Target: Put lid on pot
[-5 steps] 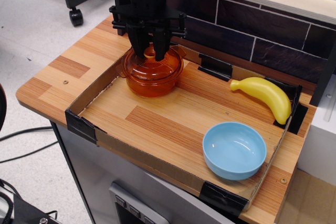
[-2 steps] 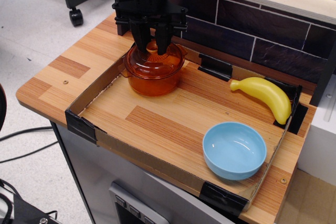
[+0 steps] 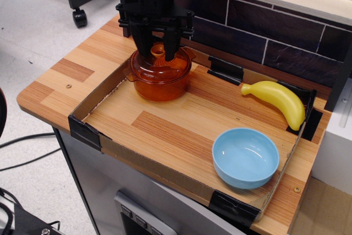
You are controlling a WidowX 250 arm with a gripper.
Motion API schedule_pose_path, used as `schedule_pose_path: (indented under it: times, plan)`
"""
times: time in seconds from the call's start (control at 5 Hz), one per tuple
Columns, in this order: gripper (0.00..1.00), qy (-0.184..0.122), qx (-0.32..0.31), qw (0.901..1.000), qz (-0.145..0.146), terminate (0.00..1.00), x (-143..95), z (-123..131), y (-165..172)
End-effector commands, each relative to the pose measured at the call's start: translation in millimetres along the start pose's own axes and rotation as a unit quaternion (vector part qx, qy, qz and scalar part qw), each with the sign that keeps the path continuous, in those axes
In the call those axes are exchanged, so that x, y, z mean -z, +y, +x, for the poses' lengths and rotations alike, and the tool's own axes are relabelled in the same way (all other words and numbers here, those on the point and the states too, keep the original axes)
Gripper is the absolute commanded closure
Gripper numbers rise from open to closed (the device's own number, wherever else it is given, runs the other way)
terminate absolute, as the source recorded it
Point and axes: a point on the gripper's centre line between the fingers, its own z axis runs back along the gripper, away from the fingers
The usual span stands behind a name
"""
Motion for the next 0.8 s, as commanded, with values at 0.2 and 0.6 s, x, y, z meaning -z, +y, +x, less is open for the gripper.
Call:
schedule_pose_path:
  times: [0.2, 0.6]
  plan:
    - [0.00, -0.049, 0.063, 0.9964, -0.030, 0.00, -62.7, -48.2, -18.6]
    - [0.00, -0.020, 0.136, 0.9905, 0.001, 0.00, -47.5, -82.0, -22.0]
